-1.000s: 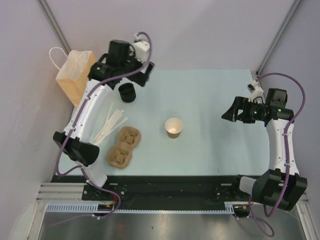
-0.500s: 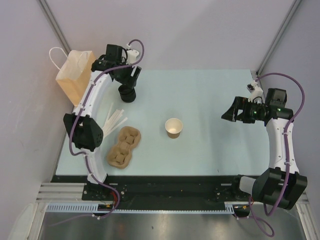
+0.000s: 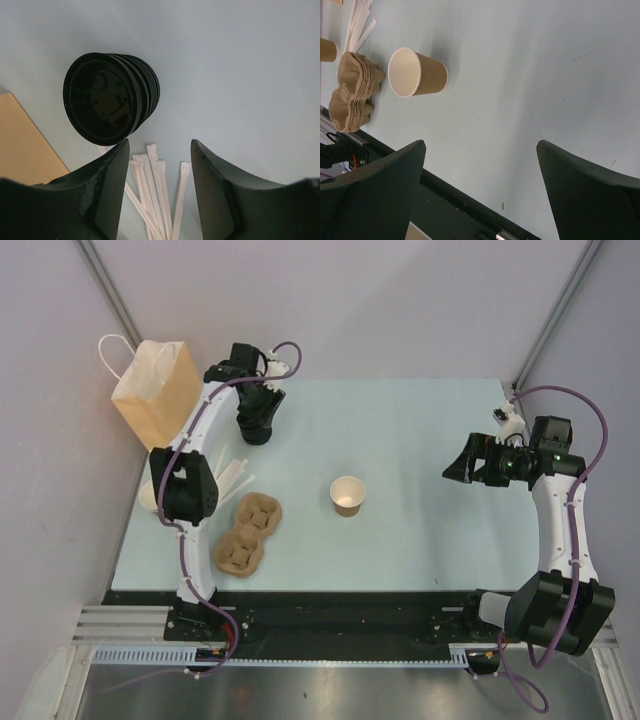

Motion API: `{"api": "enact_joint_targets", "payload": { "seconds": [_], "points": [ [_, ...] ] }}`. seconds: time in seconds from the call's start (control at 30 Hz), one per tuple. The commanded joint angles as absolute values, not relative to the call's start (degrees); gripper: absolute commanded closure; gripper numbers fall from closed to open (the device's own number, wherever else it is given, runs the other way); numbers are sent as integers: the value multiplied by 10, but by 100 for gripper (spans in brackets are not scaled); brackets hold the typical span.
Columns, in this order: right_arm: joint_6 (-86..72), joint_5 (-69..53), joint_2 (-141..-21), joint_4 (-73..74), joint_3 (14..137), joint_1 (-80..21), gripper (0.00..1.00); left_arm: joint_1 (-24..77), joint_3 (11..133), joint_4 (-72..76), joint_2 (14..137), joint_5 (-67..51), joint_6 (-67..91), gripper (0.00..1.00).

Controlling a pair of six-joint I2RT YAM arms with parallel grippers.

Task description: Pack the takeout coffee

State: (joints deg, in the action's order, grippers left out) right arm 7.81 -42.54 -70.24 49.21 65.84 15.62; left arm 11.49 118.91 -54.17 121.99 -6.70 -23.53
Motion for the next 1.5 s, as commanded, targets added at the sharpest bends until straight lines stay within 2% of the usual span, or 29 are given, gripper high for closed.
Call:
{"api": "enact_joint_targets", "payload": {
  "seconds": [0.0,0.77,1.07,1.17,1.47],
  "points": [
    [88,-432,-705,490,662,157,0,112,1233,-520,1236,-49,-253,43],
    [86,-426,-720,484,661,157,0,107,1261,-503,1298,-19,-269,60],
    [84,-427,-723,482,662,157,0,107,1263,-504,1299,-21,-272,78],
    [83,-427,-722,480,662,158,0,106,1264,-504,1293,-20,-274,91],
    [79,-434,-714,478,661,157,0,107,1283,-530,1260,-11,-278,100]
  ]
}}
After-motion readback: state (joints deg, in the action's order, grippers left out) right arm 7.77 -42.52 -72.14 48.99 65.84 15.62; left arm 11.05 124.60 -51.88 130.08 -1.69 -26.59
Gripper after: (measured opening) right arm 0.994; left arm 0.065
